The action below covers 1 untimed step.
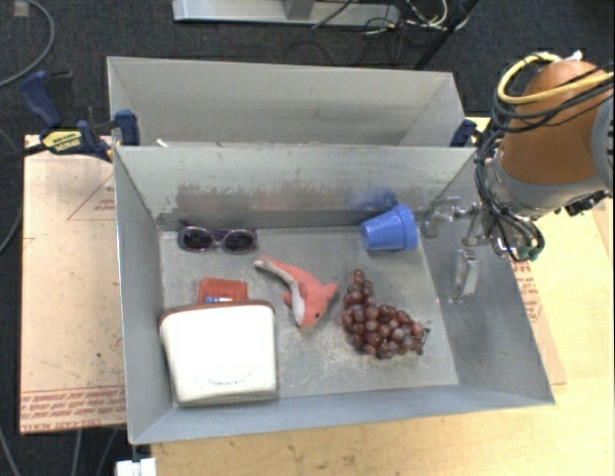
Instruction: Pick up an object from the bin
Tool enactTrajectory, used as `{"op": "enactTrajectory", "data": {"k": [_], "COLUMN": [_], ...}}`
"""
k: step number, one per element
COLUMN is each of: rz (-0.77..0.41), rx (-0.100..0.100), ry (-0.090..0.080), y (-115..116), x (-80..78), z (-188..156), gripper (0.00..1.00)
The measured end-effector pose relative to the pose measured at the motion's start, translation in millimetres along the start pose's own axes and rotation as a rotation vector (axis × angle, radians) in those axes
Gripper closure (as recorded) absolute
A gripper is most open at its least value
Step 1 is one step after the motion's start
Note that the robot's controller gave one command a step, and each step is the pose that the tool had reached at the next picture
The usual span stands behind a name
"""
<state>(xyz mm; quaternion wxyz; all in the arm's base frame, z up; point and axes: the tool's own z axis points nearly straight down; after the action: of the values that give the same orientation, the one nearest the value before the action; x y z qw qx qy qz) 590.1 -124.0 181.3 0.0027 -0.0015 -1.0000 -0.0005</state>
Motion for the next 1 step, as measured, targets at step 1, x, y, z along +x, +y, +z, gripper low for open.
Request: {"op": "enactTrajectory", "data": {"k": [1], "rz": [-0.003], "rx": [0.001], "ry": [-0.007], "y": [0.6], "x": [-1.5], "z": [-5.1], "gripper": [0.0]}}
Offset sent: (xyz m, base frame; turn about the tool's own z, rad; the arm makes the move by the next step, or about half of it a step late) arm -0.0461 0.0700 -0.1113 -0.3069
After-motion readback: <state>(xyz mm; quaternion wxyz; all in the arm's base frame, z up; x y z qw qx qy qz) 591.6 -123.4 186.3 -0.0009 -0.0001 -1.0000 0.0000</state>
